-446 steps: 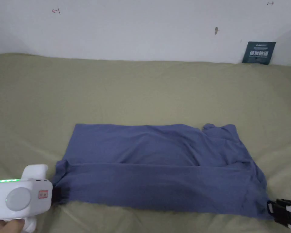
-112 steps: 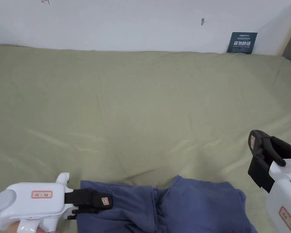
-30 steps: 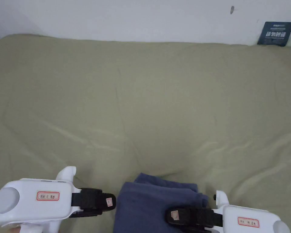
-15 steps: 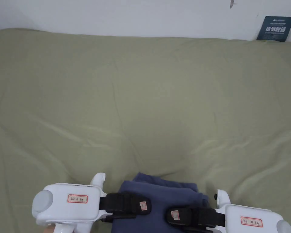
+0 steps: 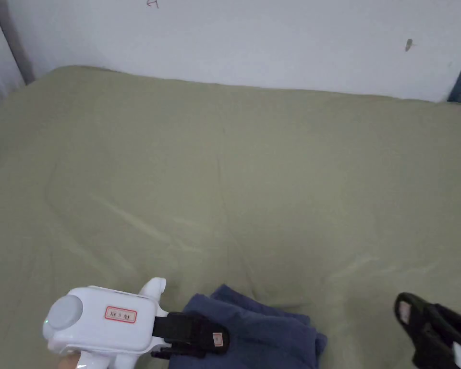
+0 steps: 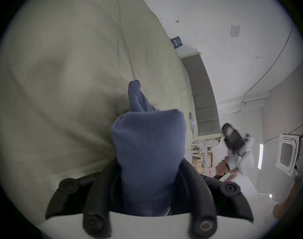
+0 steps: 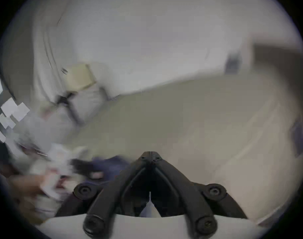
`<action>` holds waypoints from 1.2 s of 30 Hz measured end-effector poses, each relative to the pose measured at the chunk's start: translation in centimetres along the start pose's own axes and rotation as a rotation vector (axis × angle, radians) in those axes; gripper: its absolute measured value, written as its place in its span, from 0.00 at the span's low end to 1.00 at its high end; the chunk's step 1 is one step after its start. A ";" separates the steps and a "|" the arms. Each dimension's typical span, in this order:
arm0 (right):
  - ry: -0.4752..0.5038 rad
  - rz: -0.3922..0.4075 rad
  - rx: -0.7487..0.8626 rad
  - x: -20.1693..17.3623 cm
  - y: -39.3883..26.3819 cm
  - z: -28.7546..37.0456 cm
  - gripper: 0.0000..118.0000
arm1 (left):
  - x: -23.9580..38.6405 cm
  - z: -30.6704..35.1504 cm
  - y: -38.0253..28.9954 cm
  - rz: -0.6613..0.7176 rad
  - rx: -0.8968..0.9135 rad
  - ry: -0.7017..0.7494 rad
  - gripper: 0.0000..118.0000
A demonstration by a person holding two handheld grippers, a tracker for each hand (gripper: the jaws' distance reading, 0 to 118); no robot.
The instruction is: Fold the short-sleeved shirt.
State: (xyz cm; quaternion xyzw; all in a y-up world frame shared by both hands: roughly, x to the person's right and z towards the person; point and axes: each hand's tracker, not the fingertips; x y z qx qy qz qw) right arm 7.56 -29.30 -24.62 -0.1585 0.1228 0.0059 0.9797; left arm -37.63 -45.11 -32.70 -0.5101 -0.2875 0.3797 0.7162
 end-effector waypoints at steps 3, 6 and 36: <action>-0.107 0.047 0.118 -1.7 1.7 1.9 0.00 | -1.1 4.7 1.2 -0.008 0.028 0.061 0.28; -0.182 0.037 0.184 -2.8 3.2 2.3 0.00 | -2.8 9.8 2.9 -0.001 0.051 0.137 0.28; -0.301 0.041 0.251 -2.1 4.2 -0.2 0.00 | -6.2 31.2 10.3 -0.011 0.256 0.634 0.99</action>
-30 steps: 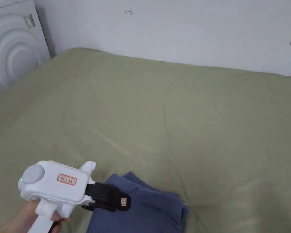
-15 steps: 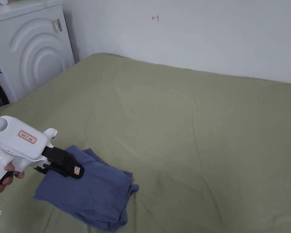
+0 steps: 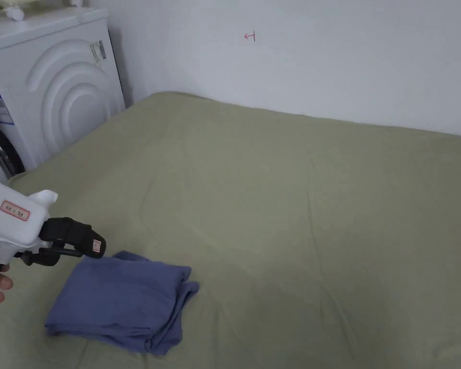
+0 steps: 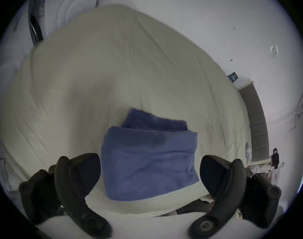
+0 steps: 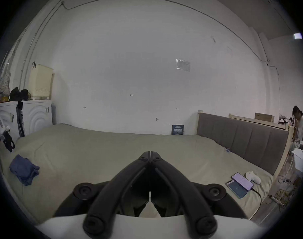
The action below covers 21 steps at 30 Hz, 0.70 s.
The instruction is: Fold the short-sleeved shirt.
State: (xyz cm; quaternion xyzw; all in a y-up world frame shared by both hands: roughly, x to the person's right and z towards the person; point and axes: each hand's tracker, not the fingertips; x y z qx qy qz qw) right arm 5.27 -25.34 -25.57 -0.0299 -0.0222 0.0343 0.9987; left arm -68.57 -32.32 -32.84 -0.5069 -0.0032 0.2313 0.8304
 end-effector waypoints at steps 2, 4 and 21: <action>0.021 -0.006 -0.003 0.2 0.4 0.2 0.00 | 1.4 1.6 -0.1 -0.006 0.006 -0.004 0.98; 0.037 -0.006 0.000 0.5 0.7 0.6 0.00 | 3.6 3.3 -0.7 -0.051 0.078 0.001 0.92; 0.191 0.004 0.026 2.1 4.8 1.8 0.00 | 41.5 2.9 -19.0 -0.391 0.989 0.164 0.00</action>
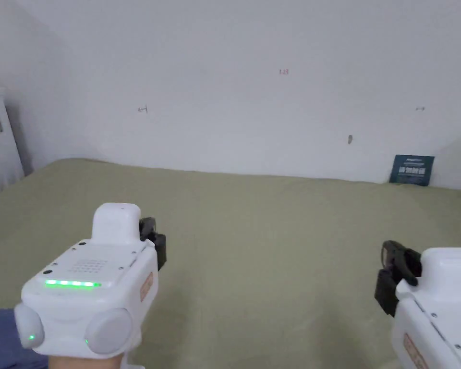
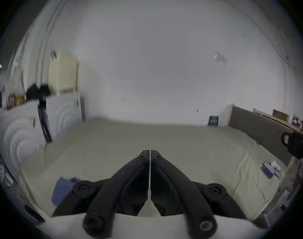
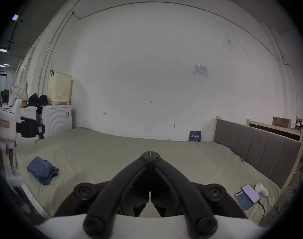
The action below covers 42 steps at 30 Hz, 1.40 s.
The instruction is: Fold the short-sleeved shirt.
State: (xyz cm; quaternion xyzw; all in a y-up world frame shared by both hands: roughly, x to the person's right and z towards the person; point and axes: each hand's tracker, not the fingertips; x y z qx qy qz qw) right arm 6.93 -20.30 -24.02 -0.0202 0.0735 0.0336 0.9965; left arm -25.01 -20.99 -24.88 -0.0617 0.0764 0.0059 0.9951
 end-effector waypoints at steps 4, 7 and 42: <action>0.013 -0.021 -0.009 0.5 0.4 0.3 0.00 | 5.5 3.0 0.8 -0.017 0.055 -0.014 0.01; 0.004 -0.038 -0.003 1.0 0.7 1.1 0.00 | 7.3 4.2 1.3 -0.031 0.059 -0.011 0.01; -0.058 -0.046 0.030 2.1 0.8 1.8 0.88 | 6.6 3.8 1.3 -0.065 -0.011 -0.042 1.00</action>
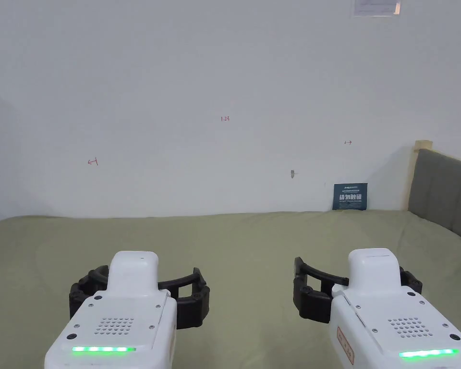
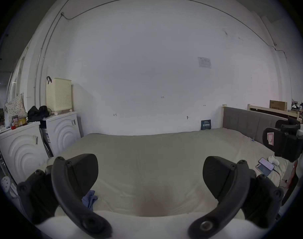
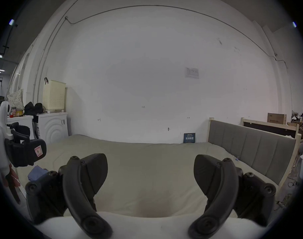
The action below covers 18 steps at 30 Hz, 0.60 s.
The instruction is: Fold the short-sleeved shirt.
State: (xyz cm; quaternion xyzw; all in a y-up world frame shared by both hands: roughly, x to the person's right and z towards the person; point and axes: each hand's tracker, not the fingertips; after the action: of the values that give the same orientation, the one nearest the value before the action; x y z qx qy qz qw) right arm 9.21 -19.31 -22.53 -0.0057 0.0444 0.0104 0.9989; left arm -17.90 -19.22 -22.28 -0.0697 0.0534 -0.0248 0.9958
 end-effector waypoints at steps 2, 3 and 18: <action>-0.001 0.002 0.000 0.1 0.0 0.0 0.88 | -0.3 0.4 0.1 0.019 0.026 -0.030 1.00; -0.002 0.003 0.001 0.2 0.0 0.1 0.88 | -0.3 0.5 0.2 0.007 0.030 -0.027 1.00; 0.019 0.010 0.007 0.0 0.6 0.2 0.88 | 0.4 0.4 2.3 0.035 -0.075 -0.079 1.00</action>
State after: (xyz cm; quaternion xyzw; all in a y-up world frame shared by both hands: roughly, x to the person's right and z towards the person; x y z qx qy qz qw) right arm 9.24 -18.68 -22.38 -0.0023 0.0541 0.0152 0.9984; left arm -17.35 -16.88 -22.23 -0.1069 0.0160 -0.0024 0.9941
